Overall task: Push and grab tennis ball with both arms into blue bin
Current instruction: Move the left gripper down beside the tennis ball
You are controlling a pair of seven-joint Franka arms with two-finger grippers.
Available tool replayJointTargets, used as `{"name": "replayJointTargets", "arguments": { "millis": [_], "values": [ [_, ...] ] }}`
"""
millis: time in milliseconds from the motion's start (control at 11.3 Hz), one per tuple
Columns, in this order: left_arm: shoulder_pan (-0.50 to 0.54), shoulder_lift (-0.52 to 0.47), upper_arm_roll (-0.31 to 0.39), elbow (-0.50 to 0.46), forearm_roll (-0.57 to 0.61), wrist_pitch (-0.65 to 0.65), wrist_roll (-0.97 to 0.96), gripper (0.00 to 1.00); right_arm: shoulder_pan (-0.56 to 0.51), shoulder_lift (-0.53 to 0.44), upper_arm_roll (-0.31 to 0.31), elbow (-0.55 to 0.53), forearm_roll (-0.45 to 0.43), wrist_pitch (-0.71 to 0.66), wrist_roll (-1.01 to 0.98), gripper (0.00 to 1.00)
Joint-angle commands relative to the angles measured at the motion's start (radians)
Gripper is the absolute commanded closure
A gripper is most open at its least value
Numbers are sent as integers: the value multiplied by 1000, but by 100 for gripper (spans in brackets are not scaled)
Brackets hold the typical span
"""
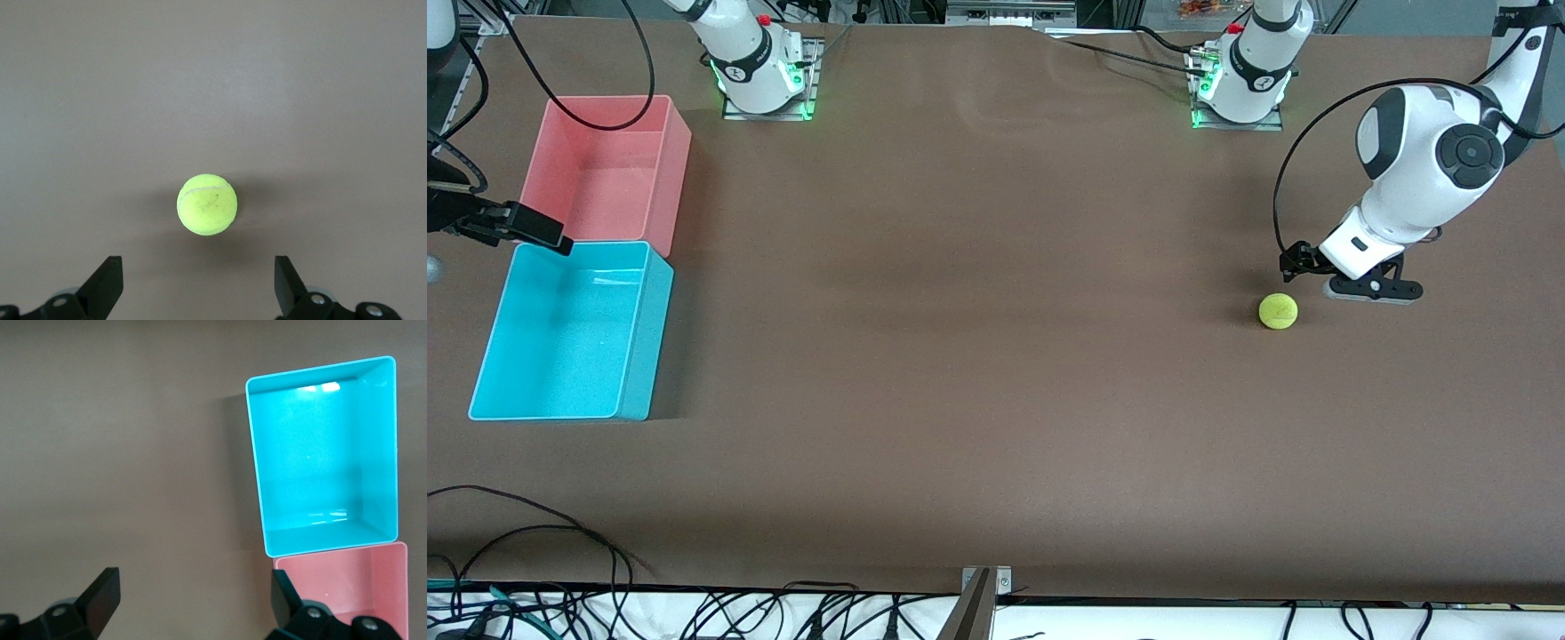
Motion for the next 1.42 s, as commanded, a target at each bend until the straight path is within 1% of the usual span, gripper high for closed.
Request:
{"name": "replayJointTargets", "arguments": {
  "millis": [0,89,178,355,533,621,710,976,1243,1331],
  "values": [
    [18,-2,-2,-30,-2,43,284,14,4,-1,-3,6,-10,-16,6,0],
    [18,-2,-2,-41,-2,43,345,23,2,0,-3,3,-10,-16,6,0],
    [24,-1,-1,-44,-2,43,426,35,2,0,-5,3,-10,-16,6,0],
    [33,10,4,-44,22,48,697,65,4,0,-3,3,-10,-16,6,0],
    [44,11,11,-44,22,46,882,94,4,0,-3,3,-10,-14,6,0],
    [44,16,11,-44,34,46,969,100,4,0,-3,3,-10,-14,8,0],
    [44,14,11,-44,63,48,1038,100,4,0,-3,3,-10,-16,8,0],
    [44,25,11,-44,88,48,1172,100,4,0,-3,3,-10,-16,6,0],
    [65,56,14,-44,88,52,1327,100,-1,5,-5,3,-8,-10,6,0],
    [65,71,16,-44,88,75,1358,100,-3,8,-5,6,-8,-10,6,0]
  ]
}}
